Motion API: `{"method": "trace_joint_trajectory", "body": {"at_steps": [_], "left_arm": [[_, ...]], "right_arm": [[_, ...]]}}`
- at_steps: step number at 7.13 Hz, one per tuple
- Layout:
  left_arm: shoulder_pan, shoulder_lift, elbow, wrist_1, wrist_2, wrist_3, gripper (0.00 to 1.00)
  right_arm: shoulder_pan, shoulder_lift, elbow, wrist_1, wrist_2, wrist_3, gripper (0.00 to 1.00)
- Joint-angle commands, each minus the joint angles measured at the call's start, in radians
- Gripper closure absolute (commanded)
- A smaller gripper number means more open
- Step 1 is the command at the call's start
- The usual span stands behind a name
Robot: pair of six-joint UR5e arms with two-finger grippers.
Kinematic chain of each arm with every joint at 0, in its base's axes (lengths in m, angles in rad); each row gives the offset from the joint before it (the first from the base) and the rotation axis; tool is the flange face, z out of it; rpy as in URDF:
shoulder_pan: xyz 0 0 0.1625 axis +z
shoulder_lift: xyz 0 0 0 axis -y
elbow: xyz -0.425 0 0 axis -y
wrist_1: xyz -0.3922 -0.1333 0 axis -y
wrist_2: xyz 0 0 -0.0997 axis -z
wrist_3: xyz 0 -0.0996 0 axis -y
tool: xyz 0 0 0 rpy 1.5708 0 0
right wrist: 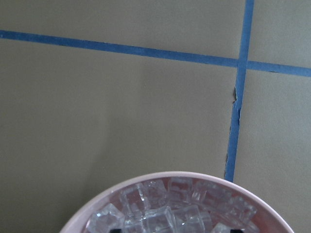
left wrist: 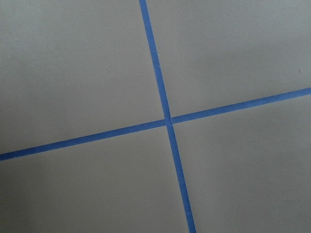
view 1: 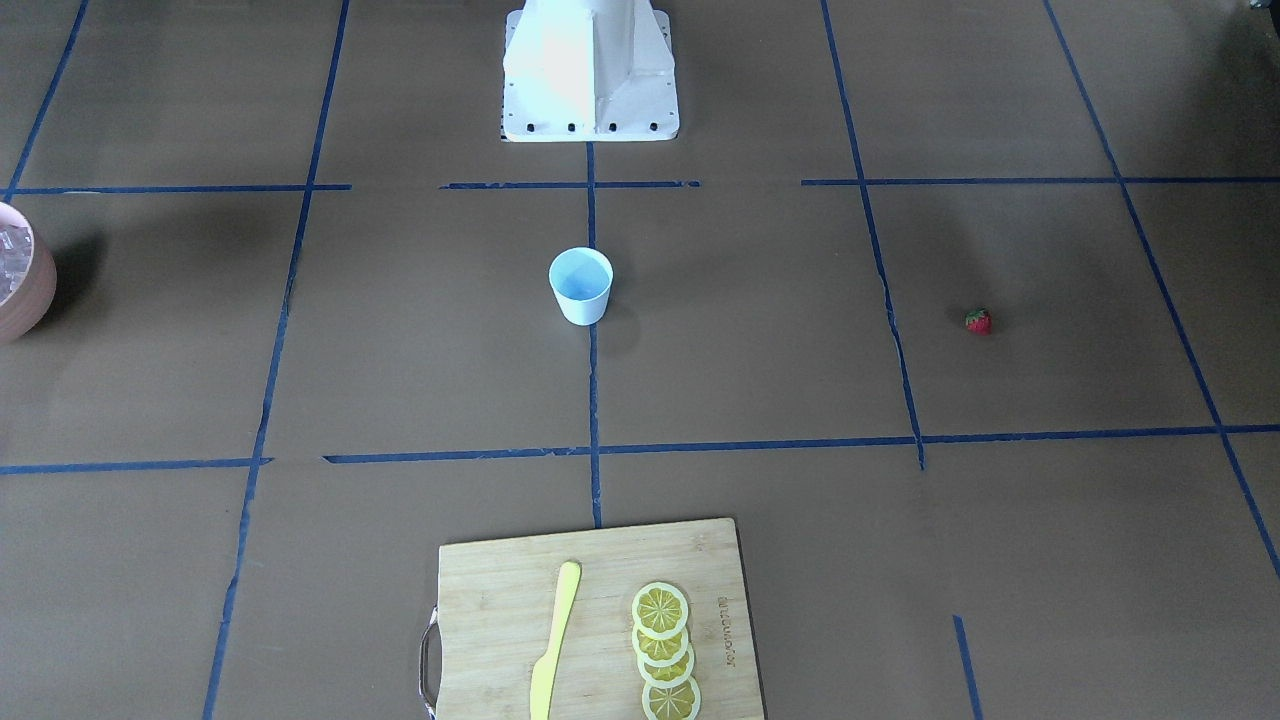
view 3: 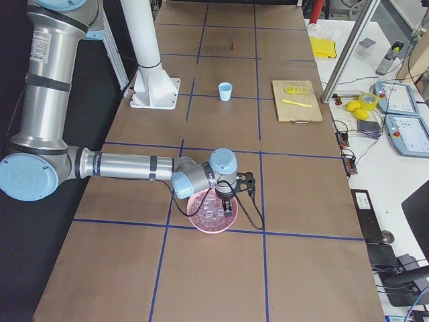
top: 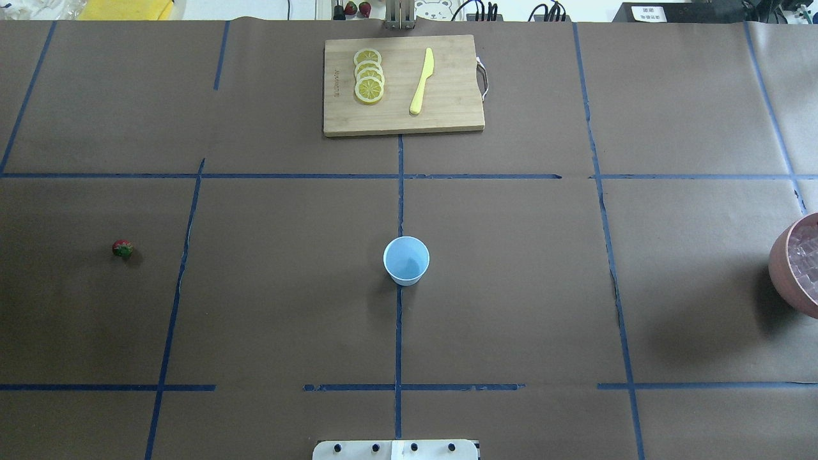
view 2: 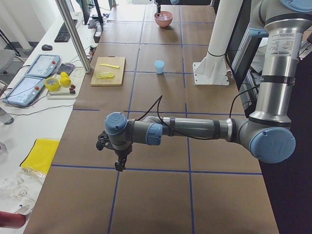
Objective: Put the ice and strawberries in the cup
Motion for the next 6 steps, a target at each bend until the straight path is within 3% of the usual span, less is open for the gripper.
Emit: {"method": "trace_joint_trajectory", "body": {"at_steps": [1, 6], "left_arm": [[0.0, 0.0, 0.001, 0.0, 0.0, 0.0, 0.0], [0.0, 0.0, -0.004, 0.0, 0.0, 0.0, 0.0]], "right_arm": [[-0.008, -0.016, 0.0, 0.0, 0.0, -0.01, 0.25], [-0.019, -0.037, -0.003, 0.0, -0.014, -0.036, 0.27]]}}
